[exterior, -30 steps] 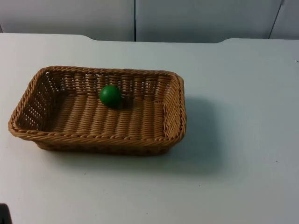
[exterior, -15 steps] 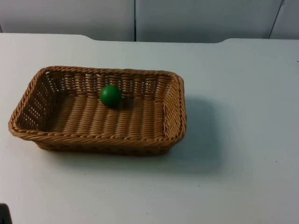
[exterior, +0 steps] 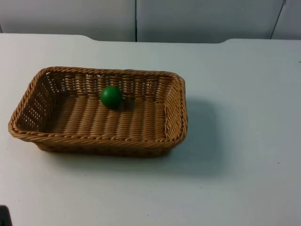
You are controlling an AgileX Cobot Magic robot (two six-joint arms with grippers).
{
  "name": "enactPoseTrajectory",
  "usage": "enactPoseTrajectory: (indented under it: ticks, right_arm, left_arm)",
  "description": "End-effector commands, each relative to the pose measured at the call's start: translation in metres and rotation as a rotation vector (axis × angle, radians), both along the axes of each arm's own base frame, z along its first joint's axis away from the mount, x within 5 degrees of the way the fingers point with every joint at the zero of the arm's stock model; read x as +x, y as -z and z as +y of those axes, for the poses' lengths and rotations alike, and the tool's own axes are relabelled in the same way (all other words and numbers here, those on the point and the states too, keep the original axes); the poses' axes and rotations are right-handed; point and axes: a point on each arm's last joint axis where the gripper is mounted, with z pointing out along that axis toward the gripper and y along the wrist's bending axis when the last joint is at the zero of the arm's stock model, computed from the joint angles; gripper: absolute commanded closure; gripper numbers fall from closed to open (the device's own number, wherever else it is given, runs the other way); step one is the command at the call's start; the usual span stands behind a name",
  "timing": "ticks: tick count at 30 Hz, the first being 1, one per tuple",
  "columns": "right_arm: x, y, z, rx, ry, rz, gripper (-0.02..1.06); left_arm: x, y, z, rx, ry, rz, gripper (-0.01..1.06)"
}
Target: Pick up the basket with the left hand and place the ball into the basket with the right hand.
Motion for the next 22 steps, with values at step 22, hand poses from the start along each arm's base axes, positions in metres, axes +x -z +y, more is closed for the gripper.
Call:
enactPoseTrajectory:
  ticks: [22]
  right_arm:
    - [-0.054, 0.007, -0.015, 0.138, 0.265, -0.397, 1.05]
  left_arm:
    - [0.000, 0.000, 0.000, -0.006, -0.002, -0.006, 1.05]
